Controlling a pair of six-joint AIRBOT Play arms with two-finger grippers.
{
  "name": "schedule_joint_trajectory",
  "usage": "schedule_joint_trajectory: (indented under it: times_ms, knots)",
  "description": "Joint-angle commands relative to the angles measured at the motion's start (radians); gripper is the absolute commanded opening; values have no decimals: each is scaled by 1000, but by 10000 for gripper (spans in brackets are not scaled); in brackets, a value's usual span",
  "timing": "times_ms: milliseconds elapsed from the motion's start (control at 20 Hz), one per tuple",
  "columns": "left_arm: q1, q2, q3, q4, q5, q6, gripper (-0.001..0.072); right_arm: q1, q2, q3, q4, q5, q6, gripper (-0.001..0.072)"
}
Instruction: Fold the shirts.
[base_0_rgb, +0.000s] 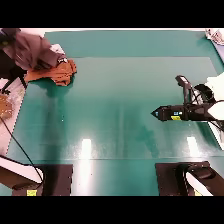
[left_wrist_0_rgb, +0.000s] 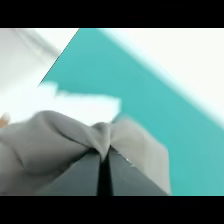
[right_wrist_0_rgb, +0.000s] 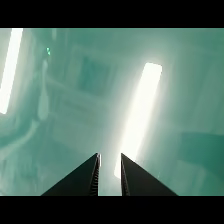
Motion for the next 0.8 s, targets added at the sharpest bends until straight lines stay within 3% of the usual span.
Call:
schedule_joint_trajectory:
  times_ms: [0,200,400,450,550,750]
  knots:
    - [-8,154,37,-105,-18,8,25,-4,57,-13,-2,-166,5,163]
    - [-137,312,37,-342,-60,142,25,-35,174,-13,-12,-340,5,162]
    - [-357,382,37,-333,-257,121,25,-245,306,-13,-7,-412,5,162]
    - [-401,382,36,-306,-302,108,25,-327,341,-8,-2,-402,5,163]
    - [-486,374,23,-198,-391,-15,25,-501,402,16,-5,-357,5,162]
    - [-662,375,-157,-103,-428,-145,26,-696,508,30,-28,-375,13,162]
